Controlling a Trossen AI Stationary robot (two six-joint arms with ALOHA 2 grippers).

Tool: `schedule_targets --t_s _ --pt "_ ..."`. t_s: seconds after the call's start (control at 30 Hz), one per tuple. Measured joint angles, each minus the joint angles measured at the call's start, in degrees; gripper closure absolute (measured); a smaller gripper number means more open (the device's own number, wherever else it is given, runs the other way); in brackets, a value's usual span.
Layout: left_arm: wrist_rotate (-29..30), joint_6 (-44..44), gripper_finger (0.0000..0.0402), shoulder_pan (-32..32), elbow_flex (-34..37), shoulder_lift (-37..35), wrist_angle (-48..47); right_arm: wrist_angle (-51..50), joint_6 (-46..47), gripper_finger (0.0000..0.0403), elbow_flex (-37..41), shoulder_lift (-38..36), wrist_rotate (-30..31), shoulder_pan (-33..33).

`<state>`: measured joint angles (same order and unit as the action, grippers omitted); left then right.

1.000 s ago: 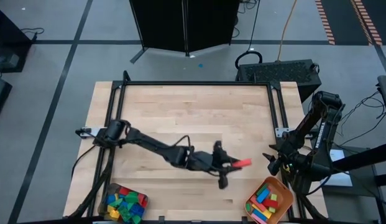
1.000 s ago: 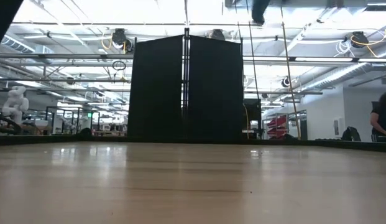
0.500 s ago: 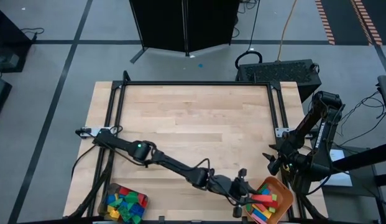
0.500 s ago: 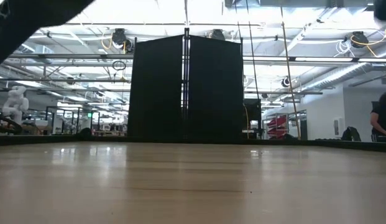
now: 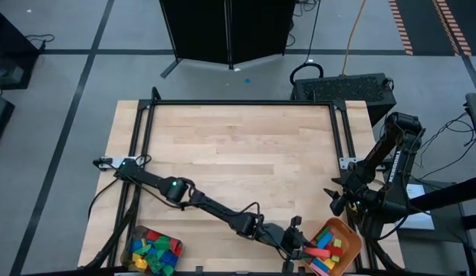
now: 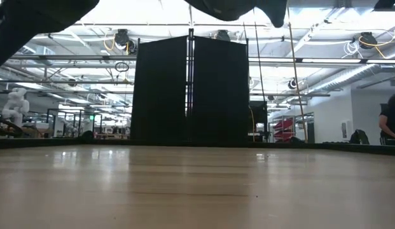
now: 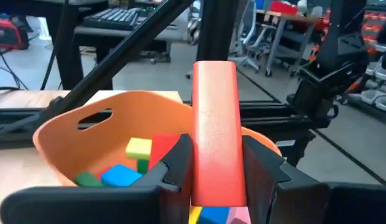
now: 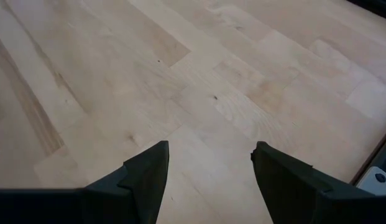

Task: Sort blocks by size
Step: Put the red rectangular block into the orange bin, then return to Home Position

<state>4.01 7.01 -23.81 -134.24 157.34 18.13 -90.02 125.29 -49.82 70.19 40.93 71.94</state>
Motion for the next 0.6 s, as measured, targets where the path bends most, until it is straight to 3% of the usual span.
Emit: schedule_targets --t_s 0.1,0.4,0.6 --pt "0.06 -0.11 0.0305 -0.36 -0.1 0.6 1.01 0.0 -0.19 0.0179 0.0 0.0 0.02 0.0" --pt "-2.06 -1.24 0.0211 0.15 -0.01 0.76 7.02 -0.02 -0.41 0.0179 0.0 0.0 0.0 0.0" --pt "-2.45 3.64 0.0195 1.07 0.02 0.13 5.63 0.0 0.14 0.0179 0.0 0.0 2.05 0.0"
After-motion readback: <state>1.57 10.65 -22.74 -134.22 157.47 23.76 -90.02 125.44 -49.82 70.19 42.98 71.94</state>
